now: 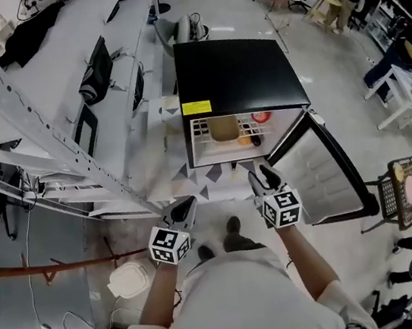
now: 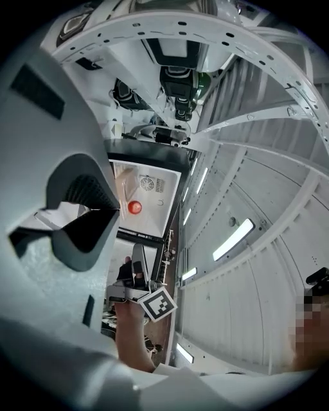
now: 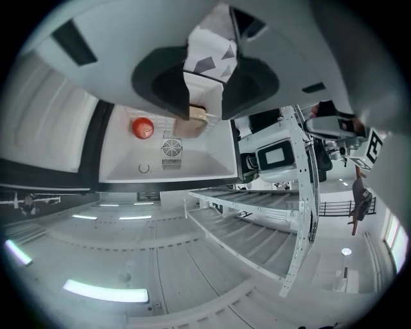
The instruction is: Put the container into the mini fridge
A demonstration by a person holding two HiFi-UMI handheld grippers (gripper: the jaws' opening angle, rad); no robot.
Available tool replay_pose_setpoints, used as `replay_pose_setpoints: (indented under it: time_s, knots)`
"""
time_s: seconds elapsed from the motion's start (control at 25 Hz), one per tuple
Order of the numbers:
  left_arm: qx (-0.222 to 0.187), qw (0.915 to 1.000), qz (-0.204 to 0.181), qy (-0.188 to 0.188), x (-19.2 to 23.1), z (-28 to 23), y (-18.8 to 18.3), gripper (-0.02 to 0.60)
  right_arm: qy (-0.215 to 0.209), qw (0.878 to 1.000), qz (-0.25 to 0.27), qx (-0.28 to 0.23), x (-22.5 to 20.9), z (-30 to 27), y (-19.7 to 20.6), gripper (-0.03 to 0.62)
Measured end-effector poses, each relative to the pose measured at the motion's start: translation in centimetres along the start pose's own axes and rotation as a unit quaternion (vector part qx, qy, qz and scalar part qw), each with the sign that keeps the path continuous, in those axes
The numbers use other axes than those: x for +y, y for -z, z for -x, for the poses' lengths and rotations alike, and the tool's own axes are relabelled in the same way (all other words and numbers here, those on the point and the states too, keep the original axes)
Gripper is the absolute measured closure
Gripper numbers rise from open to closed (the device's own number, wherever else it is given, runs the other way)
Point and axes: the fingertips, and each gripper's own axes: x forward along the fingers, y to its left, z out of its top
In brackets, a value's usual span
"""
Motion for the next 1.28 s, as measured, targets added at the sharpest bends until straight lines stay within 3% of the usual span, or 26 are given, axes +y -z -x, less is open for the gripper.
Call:
replay_pose_setpoints:
  time_s: [0.12,0.44,0.96,1.28]
  knots:
    - [-0.003,0.9999,0.0,0.015,-1.0,-0.6,-0.3,0.577,0.009,1.0,-0.005,-0.008,-0.3,2.2,0.0,0.473]
    - [0.0,0.9994,-0.009,0.034,-4.0,-2.1,-0.8,0.577,0.018,0.999,-0.02,-0.034,-1.7,5.7,-0.9,0.526]
    - [-0.026,0.9995,-0.011,-0.012,-8.0,-4.1,-3.6,0.577,-0.043,0.996,0.014,-0.075,-4.6,8.5,-3.3,0.585]
    - [-0.054,0.9984,-0.013,-0.012,-10.8,-3.4,-7.0,0.577,-0.096,0.99,0.022,-0.103,-5.2,10.0,-5.5,0.586]
